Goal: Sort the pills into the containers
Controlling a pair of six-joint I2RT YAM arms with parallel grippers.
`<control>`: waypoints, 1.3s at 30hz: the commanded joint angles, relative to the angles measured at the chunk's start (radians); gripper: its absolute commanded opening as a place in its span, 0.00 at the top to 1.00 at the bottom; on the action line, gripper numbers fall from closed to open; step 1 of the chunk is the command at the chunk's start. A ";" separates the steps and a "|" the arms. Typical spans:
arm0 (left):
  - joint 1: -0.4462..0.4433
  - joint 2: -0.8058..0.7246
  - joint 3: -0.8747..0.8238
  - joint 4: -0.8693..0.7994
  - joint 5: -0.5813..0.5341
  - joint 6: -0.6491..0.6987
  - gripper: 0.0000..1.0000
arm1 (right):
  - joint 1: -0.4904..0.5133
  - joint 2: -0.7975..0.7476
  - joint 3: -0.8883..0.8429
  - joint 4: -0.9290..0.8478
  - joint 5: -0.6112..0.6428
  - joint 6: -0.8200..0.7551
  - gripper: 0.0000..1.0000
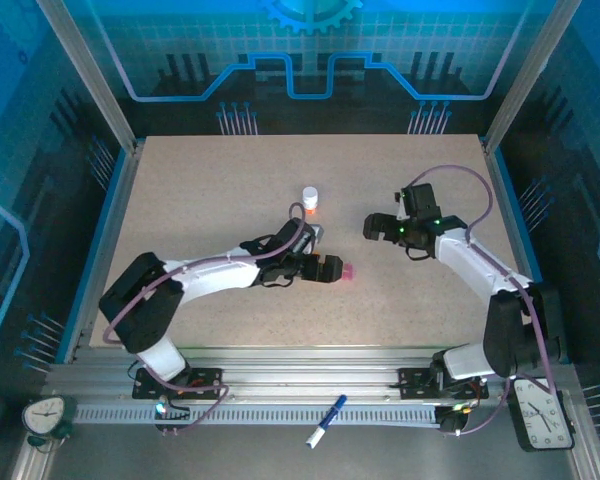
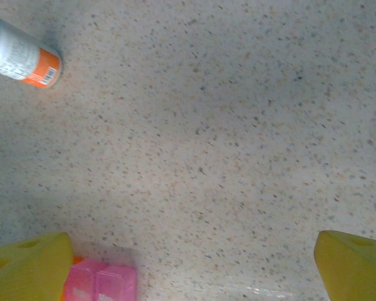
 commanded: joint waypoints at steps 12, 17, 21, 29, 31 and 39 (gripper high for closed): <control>0.209 -0.315 -0.093 -0.086 -0.057 0.033 0.01 | 0.107 0.214 0.358 -0.097 -0.137 -0.062 0.00; 0.353 -0.365 -0.113 -0.102 -0.074 0.023 0.01 | 0.158 0.338 0.556 -0.214 -0.090 -0.087 0.01; 0.443 -0.370 -0.107 -0.126 -0.090 0.033 0.01 | 0.203 0.472 0.738 -0.312 -0.038 -0.116 0.01; 0.525 -0.335 -0.116 -0.150 -0.123 0.027 0.01 | 0.280 0.740 1.064 -0.444 0.063 -0.168 0.01; 0.538 -0.329 -0.117 -0.157 -0.121 0.030 0.01 | 0.289 0.806 1.142 -0.474 0.086 -0.177 0.01; 0.576 -0.314 -0.118 -0.170 -0.060 0.052 0.01 | 0.302 1.022 1.397 -0.568 0.127 -0.199 0.01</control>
